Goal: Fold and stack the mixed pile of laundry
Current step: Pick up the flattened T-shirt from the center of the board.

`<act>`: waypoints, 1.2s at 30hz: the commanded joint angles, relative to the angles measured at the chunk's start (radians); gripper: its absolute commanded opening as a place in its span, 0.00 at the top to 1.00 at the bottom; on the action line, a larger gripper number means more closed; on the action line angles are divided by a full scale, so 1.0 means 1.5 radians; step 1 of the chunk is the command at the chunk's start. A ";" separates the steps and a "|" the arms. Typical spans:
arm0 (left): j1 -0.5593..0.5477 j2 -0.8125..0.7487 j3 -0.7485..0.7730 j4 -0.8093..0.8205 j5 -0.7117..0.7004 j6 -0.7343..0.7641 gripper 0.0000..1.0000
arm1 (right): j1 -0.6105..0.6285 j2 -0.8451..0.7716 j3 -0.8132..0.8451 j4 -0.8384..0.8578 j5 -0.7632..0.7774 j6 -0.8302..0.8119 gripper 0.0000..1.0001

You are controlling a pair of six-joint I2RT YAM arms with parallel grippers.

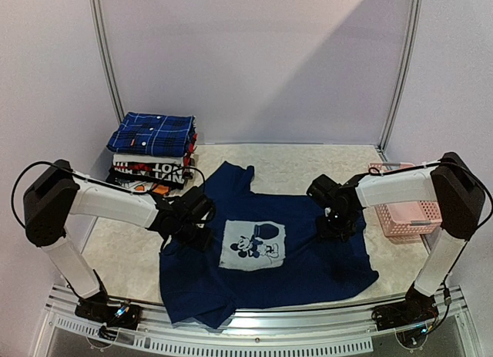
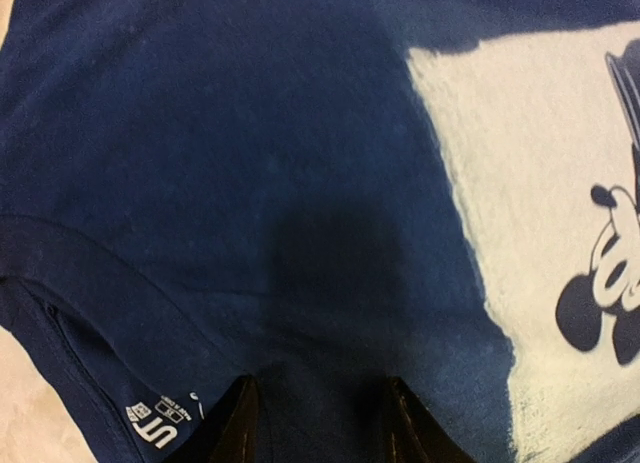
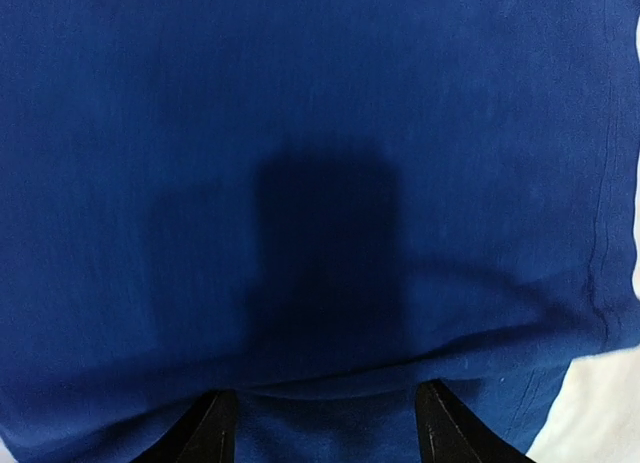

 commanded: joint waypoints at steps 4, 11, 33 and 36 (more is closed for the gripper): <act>0.061 0.077 0.047 0.015 0.013 0.033 0.58 | -0.059 0.118 0.030 0.016 0.001 -0.042 0.38; 0.107 0.133 0.123 0.003 0.028 0.061 0.59 | -0.116 0.156 0.099 0.011 -0.006 -0.087 0.38; 0.111 0.037 0.156 -0.026 0.026 0.070 0.44 | -0.146 0.043 0.196 -0.010 -0.057 -0.148 0.35; 0.075 -0.023 0.131 -0.051 -0.006 0.068 0.34 | -0.120 -0.022 0.159 -0.013 -0.050 -0.126 0.32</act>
